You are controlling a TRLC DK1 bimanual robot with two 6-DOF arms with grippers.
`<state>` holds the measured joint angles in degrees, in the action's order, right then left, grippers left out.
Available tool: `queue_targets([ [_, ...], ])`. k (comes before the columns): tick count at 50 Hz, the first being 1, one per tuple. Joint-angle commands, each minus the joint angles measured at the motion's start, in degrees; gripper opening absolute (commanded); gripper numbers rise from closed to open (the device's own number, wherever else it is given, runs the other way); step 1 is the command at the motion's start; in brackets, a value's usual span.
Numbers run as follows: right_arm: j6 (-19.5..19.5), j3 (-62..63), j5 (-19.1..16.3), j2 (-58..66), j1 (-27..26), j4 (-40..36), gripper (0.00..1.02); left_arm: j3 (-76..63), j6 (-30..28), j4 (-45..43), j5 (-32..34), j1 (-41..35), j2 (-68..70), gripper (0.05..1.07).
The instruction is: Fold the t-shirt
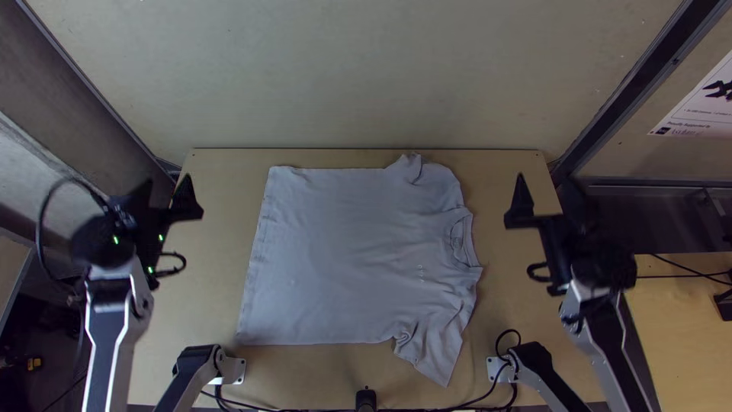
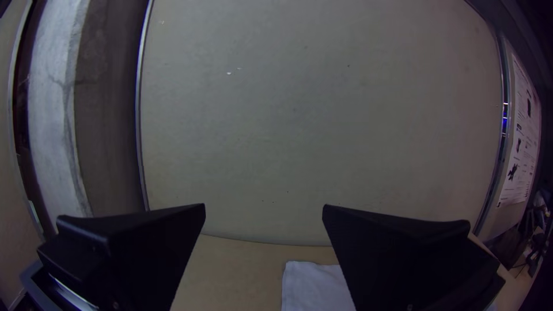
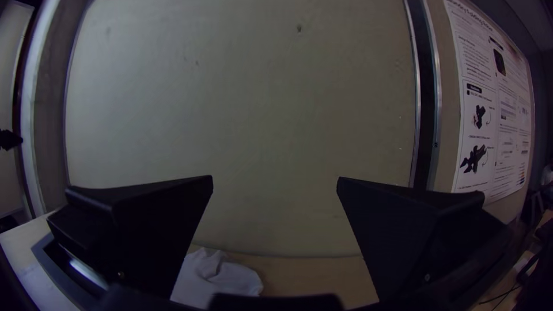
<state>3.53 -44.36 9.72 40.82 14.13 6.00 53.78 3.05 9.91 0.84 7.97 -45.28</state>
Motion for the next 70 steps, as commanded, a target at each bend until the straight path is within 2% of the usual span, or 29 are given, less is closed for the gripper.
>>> queue_targets([
  [1,0.9,-10.5,0.7,9.0,-1.7,-5.6,0.99,9.9,2.0,4.2,-0.1,-0.6,-7.7,1.03],
  [5,0.4,-17.0,0.7,14.7,-2.7,-9.8,0.99,16.1,2.8,7.4,-0.1,-0.6,-13.0,1.03],
  [15,-1.4,-26.1,0.7,25.5,-5.3,-12.2,0.99,28.6,3.9,15.8,0.3,-2.2,-24.6,1.03],
  [27,-4.4,-34.1,0.7,35.6,-5.5,-17.7,0.99,34.7,5.8,20.7,0.3,-3.7,-34.9,1.03],
  [34,-7.1,-37.8,0.6,40.2,-5.4,-21.6,0.99,39.6,6.0,25.8,2.3,-3.1,-43.1,1.03],
  [41,-10.5,-43.5,0.5,46.1,-5.4,-28.9,0.99,46.5,6.2,32.2,4.0,-2.6,-51.4,1.03],
  [50,-13.3,-48.9,-0.5,52.6,-5.5,-35.1,0.99,50.8,6.2,33.7,4.3,-3.9,-58.6,1.03],
  [70,-18.2,-49.9,-0.6,57.7,-5.3,-36.8,0.99,59.9,6.3,35.0,2.3,-7.4,-73.8,1.01],
])
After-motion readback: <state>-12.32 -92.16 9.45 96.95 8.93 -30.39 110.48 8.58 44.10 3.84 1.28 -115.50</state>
